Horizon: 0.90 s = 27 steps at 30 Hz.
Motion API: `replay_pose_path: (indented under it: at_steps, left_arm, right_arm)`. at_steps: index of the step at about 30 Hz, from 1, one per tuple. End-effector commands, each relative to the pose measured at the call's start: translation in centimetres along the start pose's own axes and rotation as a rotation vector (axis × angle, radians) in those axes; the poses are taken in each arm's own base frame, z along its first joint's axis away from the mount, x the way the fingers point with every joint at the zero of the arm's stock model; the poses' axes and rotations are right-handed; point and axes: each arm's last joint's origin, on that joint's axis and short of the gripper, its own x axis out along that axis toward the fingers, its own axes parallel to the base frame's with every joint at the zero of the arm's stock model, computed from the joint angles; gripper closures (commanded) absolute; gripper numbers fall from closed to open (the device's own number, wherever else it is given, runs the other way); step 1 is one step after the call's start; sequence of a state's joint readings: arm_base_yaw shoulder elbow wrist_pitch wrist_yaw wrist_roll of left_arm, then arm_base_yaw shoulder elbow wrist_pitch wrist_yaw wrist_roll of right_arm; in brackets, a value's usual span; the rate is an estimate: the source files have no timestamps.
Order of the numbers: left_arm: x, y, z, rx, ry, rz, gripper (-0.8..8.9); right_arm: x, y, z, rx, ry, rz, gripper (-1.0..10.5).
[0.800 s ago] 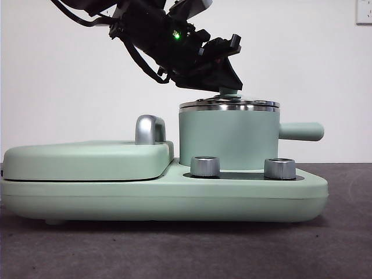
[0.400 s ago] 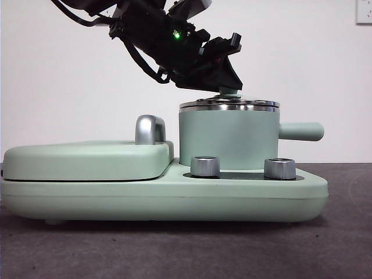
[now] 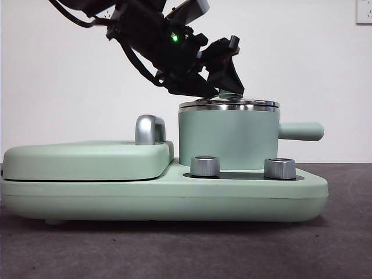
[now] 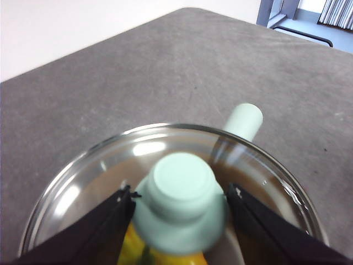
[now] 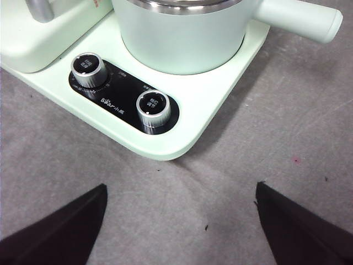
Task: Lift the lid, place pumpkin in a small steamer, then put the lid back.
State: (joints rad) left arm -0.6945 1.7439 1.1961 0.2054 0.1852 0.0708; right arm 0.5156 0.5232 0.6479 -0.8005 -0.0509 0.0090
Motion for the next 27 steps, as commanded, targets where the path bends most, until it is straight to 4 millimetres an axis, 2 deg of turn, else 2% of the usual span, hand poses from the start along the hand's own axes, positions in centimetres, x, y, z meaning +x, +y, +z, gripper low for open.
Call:
replay_pose_path:
  at_steps: [1, 5, 11, 18, 27]
  left_arm:
    - [-1.3, -0.4, 1.4, -0.008, -0.024, -0.007, 5.24]
    - [-3.9, -0.2, 2.8, -0.054, -0.010, 0.006, 5.24]
    - [-7.4, 0.8, 3.7, -0.303, 0.050, 0.053, 5.25]
    - [-11.1, 1.7, 3.6, -0.362, 0.139, 0.110, 5.25]
    - [-15.0, 1.9, 1.5, -0.393, 0.163, 0.169, 5.25]
  right_arm:
    - [0.0, 0.0, 0.2, 0.013, -0.009, 0.001, 5.3]
    - [0.0, 0.0, 0.2, 0.013, -0.009, 0.002, 5.3]
    - [0.0, 0.1, 0.2, 0.014, -0.009, 0.007, 5.3]
    - [0.1, 0.1, 0.3, 0.013, -0.009, 0.016, 5.3]
    - [2.5, 0.2, 1.7, 0.014, 0.011, 0.076, 5.3]
